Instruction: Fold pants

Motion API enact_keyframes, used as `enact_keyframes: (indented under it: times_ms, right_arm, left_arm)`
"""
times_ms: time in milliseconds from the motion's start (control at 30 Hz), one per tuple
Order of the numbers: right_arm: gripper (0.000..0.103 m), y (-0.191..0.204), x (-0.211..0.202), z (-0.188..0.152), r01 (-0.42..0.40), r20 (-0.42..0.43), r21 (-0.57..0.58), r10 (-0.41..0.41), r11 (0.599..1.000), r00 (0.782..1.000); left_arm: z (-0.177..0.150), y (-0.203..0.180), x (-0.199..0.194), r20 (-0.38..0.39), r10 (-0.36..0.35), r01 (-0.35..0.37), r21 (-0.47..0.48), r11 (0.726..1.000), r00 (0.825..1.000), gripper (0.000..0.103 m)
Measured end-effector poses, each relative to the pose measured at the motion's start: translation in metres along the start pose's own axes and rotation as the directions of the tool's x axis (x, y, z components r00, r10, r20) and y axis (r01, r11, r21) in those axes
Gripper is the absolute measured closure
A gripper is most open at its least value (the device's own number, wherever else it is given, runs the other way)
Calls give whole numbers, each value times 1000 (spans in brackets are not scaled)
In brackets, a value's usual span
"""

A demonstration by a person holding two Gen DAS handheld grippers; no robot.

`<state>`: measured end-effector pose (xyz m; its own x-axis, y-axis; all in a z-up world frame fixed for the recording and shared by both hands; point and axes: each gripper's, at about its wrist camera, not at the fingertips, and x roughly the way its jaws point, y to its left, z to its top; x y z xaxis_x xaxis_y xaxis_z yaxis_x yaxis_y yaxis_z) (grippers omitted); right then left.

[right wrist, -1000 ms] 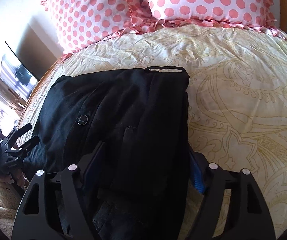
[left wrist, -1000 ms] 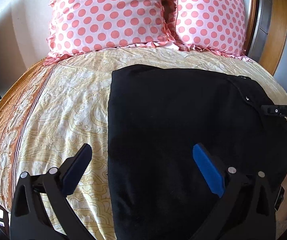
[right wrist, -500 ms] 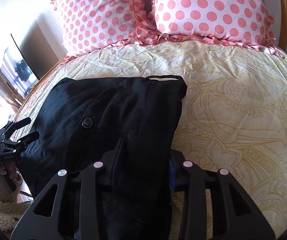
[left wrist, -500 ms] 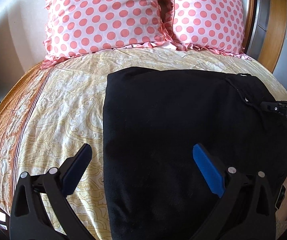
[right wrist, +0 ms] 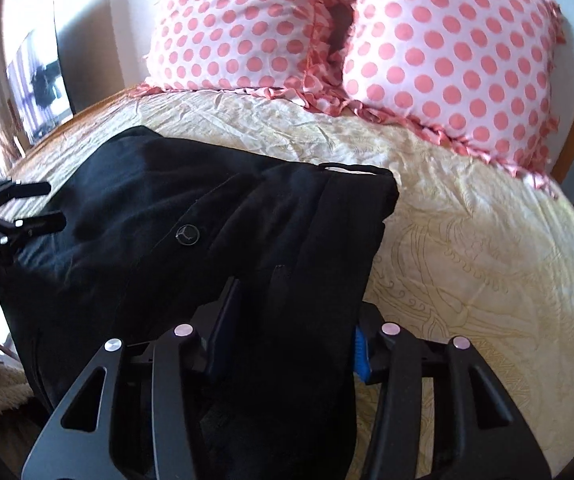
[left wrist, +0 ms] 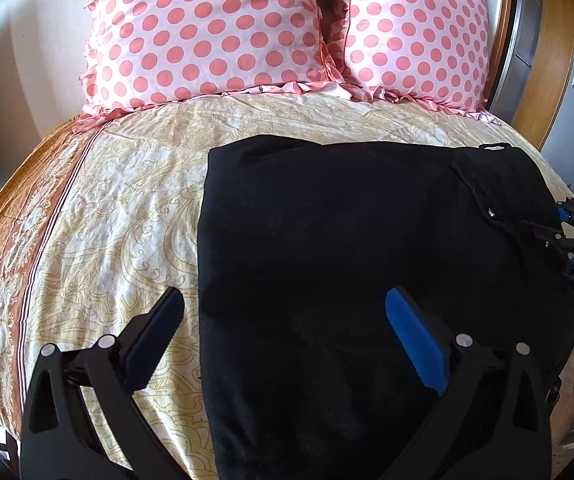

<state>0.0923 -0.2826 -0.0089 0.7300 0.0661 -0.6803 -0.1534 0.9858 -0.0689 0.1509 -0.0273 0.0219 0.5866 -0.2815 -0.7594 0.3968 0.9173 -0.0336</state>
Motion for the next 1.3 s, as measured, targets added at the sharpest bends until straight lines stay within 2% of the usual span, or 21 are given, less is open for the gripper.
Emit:
enact_keyframes:
  times_ms: [200,267,333,400,467,567,667,833,967,1300]
  right_arm:
    - [53,22,-3,-3,125,46,-137,-119,983,992]
    - [53,16,1,-2,97,31,-111,-94,989,995]
    - [53,-4,4,1,5,12,7,-5,1000,1000]
    - [64,-20,5,0,-50,16,94,48,994,999]
    - [77,-25,-2,-1,-93,47,123,88,988,995]
    - [83,-22,-11,1,-126,83,111,118,986,990]
    - [84,-20,-12,1,-127,90,96,118,987,989]
    - [83,-23,-7,-1,-132,82,116,123,984,989]
    - [83,-23,-6,-2,-136,76,121,127,983,989]
    - [83,-28,-4,-4,-165,76,161,154,973,985]
  left_arm:
    - [6,-4,4,-5,2,-2,18,1000,1000,2]
    - [6,-4,6,-12,-1,1,21,1000,1000,2]
    - [7,-4,9,-21,-4,5,24,1000,1000,2]
    - [7,-5,11,-28,-7,8,24,1000,1000,2]
    - [7,-5,12,-33,-8,9,24,1000,999,2]
    - [10,-3,15,-49,-45,46,13,999,998,2]
    - [14,8,17,-60,-114,111,-46,993,992,2]
    - [17,12,21,-63,-64,61,-55,997,996,2]
    - [17,9,30,-95,-36,32,-43,999,995,2]
    - [19,10,42,-124,-54,48,-52,997,991,2]
